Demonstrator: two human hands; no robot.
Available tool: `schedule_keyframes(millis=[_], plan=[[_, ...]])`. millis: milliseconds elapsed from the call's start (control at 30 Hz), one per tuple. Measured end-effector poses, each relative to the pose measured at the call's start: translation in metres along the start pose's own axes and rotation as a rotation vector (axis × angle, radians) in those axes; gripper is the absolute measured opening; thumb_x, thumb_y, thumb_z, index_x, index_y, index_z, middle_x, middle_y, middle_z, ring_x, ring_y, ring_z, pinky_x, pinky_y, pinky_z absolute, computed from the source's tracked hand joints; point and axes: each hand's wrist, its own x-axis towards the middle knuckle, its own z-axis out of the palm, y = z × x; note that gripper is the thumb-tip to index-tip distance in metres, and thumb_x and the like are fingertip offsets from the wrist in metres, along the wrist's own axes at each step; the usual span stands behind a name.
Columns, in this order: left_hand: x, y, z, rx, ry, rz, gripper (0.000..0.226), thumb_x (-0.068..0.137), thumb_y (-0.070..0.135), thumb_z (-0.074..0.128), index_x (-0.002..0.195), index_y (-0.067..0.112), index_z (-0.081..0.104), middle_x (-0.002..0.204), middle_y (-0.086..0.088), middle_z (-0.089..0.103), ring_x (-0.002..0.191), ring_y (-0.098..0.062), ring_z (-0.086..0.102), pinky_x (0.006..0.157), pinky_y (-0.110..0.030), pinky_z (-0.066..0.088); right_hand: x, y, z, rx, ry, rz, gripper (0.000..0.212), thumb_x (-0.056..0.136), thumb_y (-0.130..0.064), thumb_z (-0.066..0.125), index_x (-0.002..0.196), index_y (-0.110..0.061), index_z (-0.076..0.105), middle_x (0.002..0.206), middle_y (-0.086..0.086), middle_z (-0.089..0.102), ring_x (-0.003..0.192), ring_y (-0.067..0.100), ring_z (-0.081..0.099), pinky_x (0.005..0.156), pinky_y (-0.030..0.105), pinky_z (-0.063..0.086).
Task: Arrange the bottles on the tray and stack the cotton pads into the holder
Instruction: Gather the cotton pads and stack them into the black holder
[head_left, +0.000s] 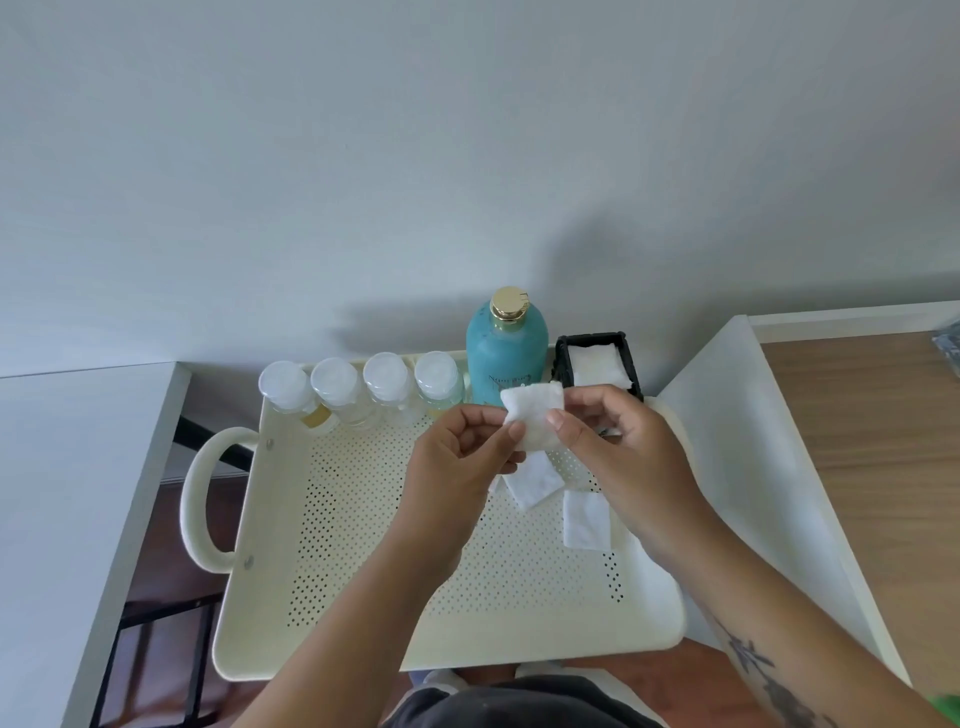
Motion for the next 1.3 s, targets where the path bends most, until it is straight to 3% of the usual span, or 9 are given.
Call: schedule_keyframes(millis=[133, 267, 400, 467, 633, 800, 933, 1133, 1300], plan=[[0.001, -0.004, 0.002, 0.024, -0.029, -0.001, 0.011, 0.086, 0.020, 0.073, 0.096, 0.014, 0.070, 0.087, -0.005, 0.076, 0.079, -0.017, 0.071, 0.071, -0.023, 0.056, 0.001, 0.001, 0.002, 0.245, -0.035, 0.115, 0.012, 0.089, -0.028, 0.068, 0.096, -0.019, 0.071, 0.080, -0.012, 0.074, 0.068, -0.005, 0.065, 0.057, 0.008, 0.046], [0.008, -0.017, -0.005, 0.122, 0.050, -0.057, 0.013, 0.085, 0.024, 0.075, 0.093, 0.015, 0.070, 0.084, -0.002, 0.076, 0.073, -0.013, 0.069, 0.066, -0.020, 0.056, 0.016, 0.003, -0.008, 0.106, 0.049, 0.042, 0.007, 0.088, -0.029, 0.069, 0.086, -0.022, 0.069, 0.069, -0.012, 0.070, 0.059, -0.003, 0.057, 0.055, 0.011, 0.045], [0.020, -0.043, -0.021, 0.476, 0.195, -0.139, 0.007, 0.086, 0.031, 0.072, 0.087, 0.026, 0.066, 0.083, 0.009, 0.071, 0.066, -0.005, 0.061, 0.055, -0.020, 0.048, 0.043, 0.006, -0.026, -0.042, 0.188, -0.005, 0.005, 0.087, -0.031, 0.069, 0.085, -0.026, 0.069, 0.076, -0.008, 0.069, 0.066, 0.000, 0.059, 0.060, 0.010, 0.045], [0.027, -0.056, -0.029, 0.592, 0.213, -0.157, 0.009, 0.086, 0.032, 0.069, 0.089, 0.026, 0.063, 0.091, 0.011, 0.068, 0.068, -0.007, 0.059, 0.052, -0.019, 0.043, 0.056, 0.007, -0.034, -0.111, 0.201, 0.004, 0.007, 0.087, -0.031, 0.068, 0.088, -0.024, 0.069, 0.076, -0.008, 0.066, 0.067, 0.004, 0.058, 0.060, 0.017, 0.044], [0.040, -0.079, -0.041, 0.858, 0.262, -0.106, 0.022, 0.086, 0.031, 0.069, 0.101, 0.018, 0.060, 0.104, 0.003, 0.062, 0.090, -0.015, 0.058, 0.071, -0.029, 0.046, 0.076, 0.014, -0.039, -0.292, 0.188, -0.006, 0.014, 0.088, -0.030, 0.066, 0.094, -0.017, 0.067, 0.078, -0.010, 0.062, 0.065, 0.005, 0.052, 0.060, 0.025, 0.039], [0.047, -0.085, -0.036, 0.987, 0.247, -0.116, 0.035, 0.085, 0.037, 0.068, 0.111, 0.018, 0.057, 0.107, 0.001, 0.058, 0.100, -0.021, 0.055, 0.081, -0.039, 0.051, 0.061, 0.019, -0.028, -0.588, 0.316, -0.274, 0.028, 0.091, -0.022, 0.061, 0.115, -0.008, 0.061, 0.111, 0.009, 0.059, 0.103, 0.027, 0.054, 0.083, 0.037, 0.048], [0.052, -0.087, -0.029, 1.037, 0.243, -0.124, 0.036, 0.086, 0.038, 0.067, 0.113, 0.017, 0.057, 0.109, -0.001, 0.058, 0.102, -0.022, 0.054, 0.080, -0.039, 0.051, 0.043, 0.028, -0.018, -0.747, 0.205, -0.518, 0.030, 0.091, -0.018, 0.058, 0.118, -0.005, 0.064, 0.121, 0.012, 0.064, 0.112, 0.031, 0.058, 0.092, 0.044, 0.049], [0.058, -0.087, -0.028, 1.046, 0.252, -0.212, 0.027, 0.086, 0.037, 0.064, 0.105, 0.019, 0.057, 0.106, 0.001, 0.059, 0.101, -0.023, 0.054, 0.076, -0.041, 0.053, 0.036, 0.043, -0.013, -0.948, 0.043, -0.470, 0.044, 0.095, -0.028, 0.054, 0.131, -0.003, 0.056, 0.131, 0.013, 0.062, 0.126, 0.029, 0.053, 0.109, 0.048, 0.039], [0.062, -0.090, -0.031, 0.986, 0.225, -0.218, 0.017, 0.088, 0.031, 0.064, 0.099, 0.019, 0.059, 0.100, -0.002, 0.061, 0.101, -0.026, 0.055, 0.082, -0.046, 0.054, 0.038, 0.045, -0.014, -1.040, 0.000, -0.436, 0.048, 0.096, -0.037, 0.048, 0.130, -0.005, 0.057, 0.131, 0.011, 0.063, 0.129, 0.027, 0.052, 0.113, 0.047, 0.034]])
